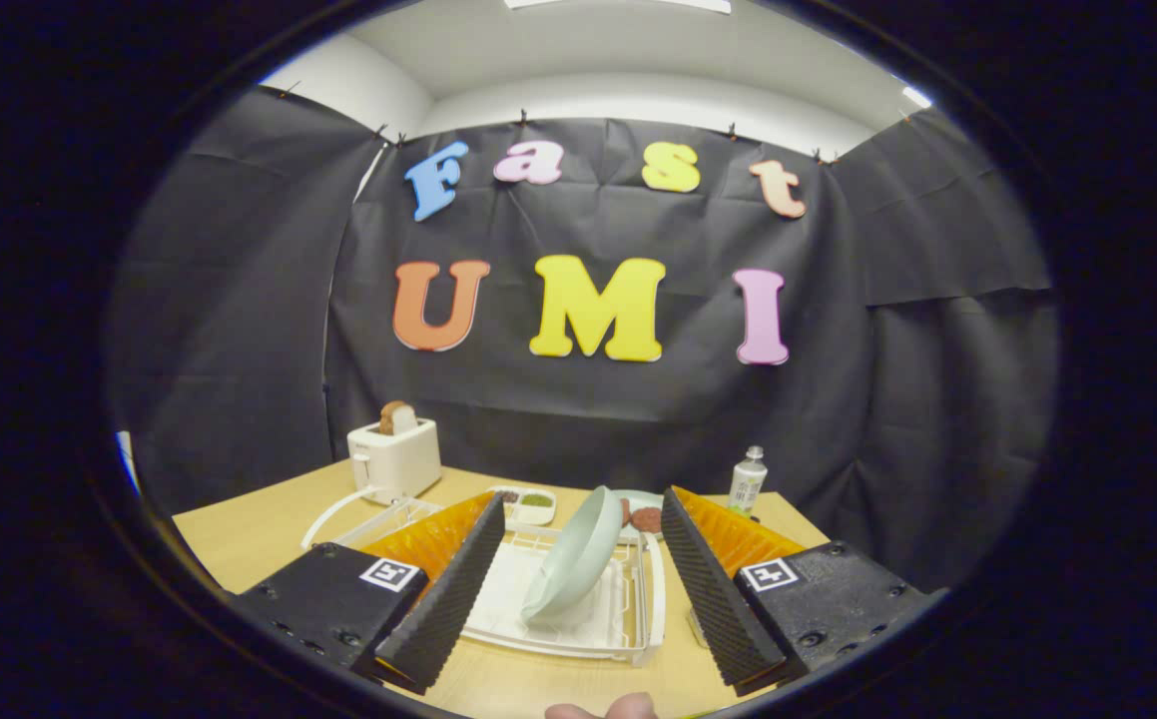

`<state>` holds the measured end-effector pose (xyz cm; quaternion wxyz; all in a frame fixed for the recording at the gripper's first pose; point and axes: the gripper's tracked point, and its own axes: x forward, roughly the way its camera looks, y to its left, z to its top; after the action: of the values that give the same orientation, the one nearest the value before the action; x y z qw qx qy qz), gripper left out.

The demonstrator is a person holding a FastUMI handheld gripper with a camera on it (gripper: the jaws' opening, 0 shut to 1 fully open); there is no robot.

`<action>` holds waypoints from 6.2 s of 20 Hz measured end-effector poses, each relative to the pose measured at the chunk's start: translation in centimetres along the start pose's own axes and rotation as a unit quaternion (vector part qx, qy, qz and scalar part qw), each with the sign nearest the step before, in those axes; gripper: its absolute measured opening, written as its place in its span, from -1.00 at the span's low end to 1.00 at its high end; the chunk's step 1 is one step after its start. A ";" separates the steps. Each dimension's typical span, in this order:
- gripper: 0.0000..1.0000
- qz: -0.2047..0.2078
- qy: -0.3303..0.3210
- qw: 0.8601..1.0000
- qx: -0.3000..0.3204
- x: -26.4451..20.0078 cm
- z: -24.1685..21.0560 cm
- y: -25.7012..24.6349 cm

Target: Take the plate from the dish rack, then take the spoon from the basket and place it into the plate.

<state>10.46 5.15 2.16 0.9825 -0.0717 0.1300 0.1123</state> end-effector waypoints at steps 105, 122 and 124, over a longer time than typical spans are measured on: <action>1.00 -0.118 0.072 0.987 0.081 -4.8 -15.7 -14.9; 0.77 -0.095 0.042 0.988 0.111 6.4 -13.9 -21.3; 0.56 -0.093 0.040 0.989 0.104 6.7 -13.4 -21.0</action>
<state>18.58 -16.07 -10.11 0.9848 0.0149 0.1729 0.0034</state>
